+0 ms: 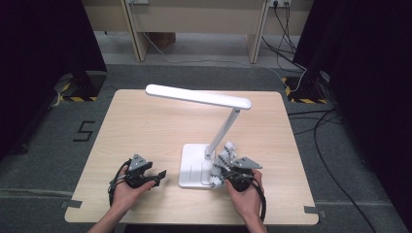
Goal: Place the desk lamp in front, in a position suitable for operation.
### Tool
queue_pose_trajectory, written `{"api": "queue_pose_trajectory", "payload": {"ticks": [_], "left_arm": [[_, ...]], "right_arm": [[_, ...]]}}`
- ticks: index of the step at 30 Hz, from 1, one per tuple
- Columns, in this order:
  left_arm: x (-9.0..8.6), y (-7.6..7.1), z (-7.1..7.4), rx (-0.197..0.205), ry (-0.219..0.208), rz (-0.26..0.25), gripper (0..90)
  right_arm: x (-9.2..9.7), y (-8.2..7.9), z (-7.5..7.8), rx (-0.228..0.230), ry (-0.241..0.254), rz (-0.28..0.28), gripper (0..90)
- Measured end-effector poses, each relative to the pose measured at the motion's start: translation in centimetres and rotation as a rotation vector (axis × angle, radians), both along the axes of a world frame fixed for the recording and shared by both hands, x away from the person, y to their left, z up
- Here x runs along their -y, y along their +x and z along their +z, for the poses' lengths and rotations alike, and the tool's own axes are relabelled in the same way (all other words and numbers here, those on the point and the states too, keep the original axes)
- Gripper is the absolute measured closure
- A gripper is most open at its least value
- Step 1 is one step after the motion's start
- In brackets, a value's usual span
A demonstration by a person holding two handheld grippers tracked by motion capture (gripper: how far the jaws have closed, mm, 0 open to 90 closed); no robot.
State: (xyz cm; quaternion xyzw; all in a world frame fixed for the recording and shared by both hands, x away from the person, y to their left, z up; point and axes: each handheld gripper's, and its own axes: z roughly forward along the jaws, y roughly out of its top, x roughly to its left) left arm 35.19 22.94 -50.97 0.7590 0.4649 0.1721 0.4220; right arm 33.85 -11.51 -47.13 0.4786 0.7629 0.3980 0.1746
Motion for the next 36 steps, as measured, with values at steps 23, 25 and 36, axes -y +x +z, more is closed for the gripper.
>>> {"api": "queue_pose_trajectory", "payload": {"ticks": [23, 25, 36], "left_arm": [[-2.3, 0.4, 1.9, 0.001, -0.113, 0.060, 29.7], [-2.6, 0.4, 2.0, -0.001, -0.131, 0.068, 29.7], [-3.0, 0.4, 2.3, -0.018, -0.180, 0.074, 30.1]], "right_arm": [[-11.1, 1.7, -0.3, -0.008, 0.011, 0.251, 78.1], [-12.0, 2.0, -0.6, -0.019, 0.019, 0.262, 77.9], [-16.9, 2.7, -2.1, -0.075, 0.025, 0.352, 71.3]]}}
